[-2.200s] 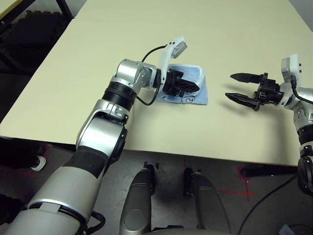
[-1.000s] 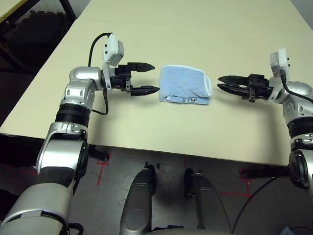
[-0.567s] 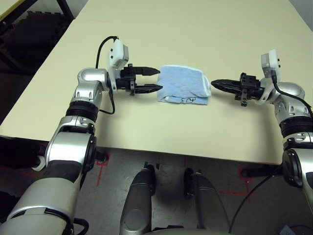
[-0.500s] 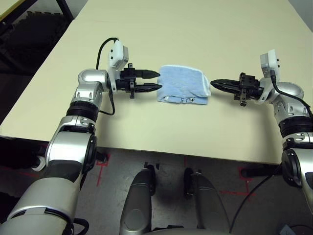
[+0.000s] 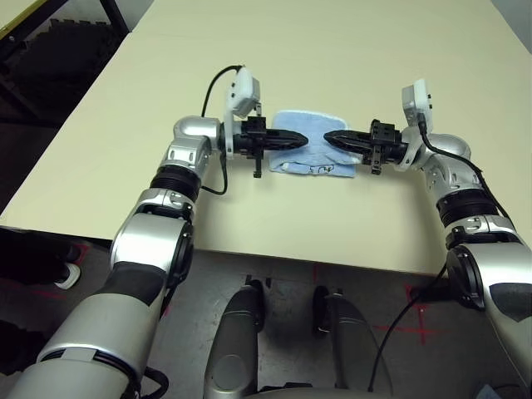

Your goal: Fold the towel and set it aside.

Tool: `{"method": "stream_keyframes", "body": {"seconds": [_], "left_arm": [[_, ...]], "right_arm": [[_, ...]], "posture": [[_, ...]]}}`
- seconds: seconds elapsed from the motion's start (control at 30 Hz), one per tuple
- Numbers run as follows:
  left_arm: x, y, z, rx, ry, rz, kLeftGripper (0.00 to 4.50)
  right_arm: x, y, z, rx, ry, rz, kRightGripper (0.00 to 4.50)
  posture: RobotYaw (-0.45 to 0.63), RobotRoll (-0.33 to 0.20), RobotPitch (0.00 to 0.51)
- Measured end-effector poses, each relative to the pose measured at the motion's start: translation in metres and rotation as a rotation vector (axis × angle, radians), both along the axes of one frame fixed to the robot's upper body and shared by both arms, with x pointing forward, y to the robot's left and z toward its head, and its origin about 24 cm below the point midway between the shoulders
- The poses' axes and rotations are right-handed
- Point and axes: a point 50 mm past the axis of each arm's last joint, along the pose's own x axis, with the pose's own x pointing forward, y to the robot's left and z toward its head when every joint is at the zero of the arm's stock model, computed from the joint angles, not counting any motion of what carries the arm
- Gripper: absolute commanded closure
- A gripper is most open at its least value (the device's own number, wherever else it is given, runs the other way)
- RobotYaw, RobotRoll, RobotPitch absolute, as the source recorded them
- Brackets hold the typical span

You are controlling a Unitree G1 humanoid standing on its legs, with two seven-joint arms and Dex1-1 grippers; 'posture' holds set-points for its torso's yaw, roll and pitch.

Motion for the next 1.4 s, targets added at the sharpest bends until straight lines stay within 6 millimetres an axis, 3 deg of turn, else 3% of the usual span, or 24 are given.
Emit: {"method": "stream_keyframes", "body": {"seconds": [0.23, 0.4, 0.53, 0.7, 0.83, 0.97, 1.07, 1.27, 1.4], "left_arm": [[0.007, 0.009, -0.025, 0.121, 0.062, 0.163, 4.48], [0.008, 0.026, -0.024, 0.178, 0.054, 0.190, 4.48], [0.008, 0.050, -0.021, 0.215, 0.051, 0.238, 4.48], [0.008, 0.055, -0.022, 0.205, 0.058, 0.261, 4.48], [0.009, 0.047, -0.012, 0.109, 0.040, 0.232, 4.48], [0.011, 0.029, 0.024, -0.050, -0.027, 0.166, 4.48], [0.013, 0.021, 0.046, -0.140, -0.065, 0.160, 4.48], [0.016, 0.001, 0.038, -0.178, -0.017, 0.206, 4.48], [0.020, 0.000, 0.011, -0.163, 0.032, 0.347, 4.48]], "right_arm": [[-0.004, -0.001, -0.040, -0.022, 0.114, -0.078, 4.50], [-0.004, -0.005, -0.045, -0.014, 0.129, -0.119, 4.50], [-0.006, -0.017, -0.047, -0.022, 0.134, -0.156, 4.50], [-0.005, -0.028, -0.041, -0.016, 0.121, -0.188, 4.50], [-0.003, -0.039, -0.020, 0.036, 0.079, -0.200, 4.50], [0.004, -0.039, 0.020, 0.108, -0.036, -0.216, 4.50], [0.008, -0.037, 0.029, 0.128, -0.068, -0.270, 4.50], [0.016, -0.009, 0.017, 0.136, -0.074, -0.330, 4.50], [0.020, -0.001, 0.004, 0.117, -0.074, -0.399, 4.50]], "posture": [[0.08, 0.000, 0.207], [0.09, 0.000, 0.207], [0.10, 0.000, 0.204], [0.10, 0.000, 0.205], [0.09, 0.000, 0.207], [0.09, 0.000, 0.209], [0.09, 0.000, 0.213], [0.09, 0.000, 0.214], [0.08, 0.000, 0.216]]}}
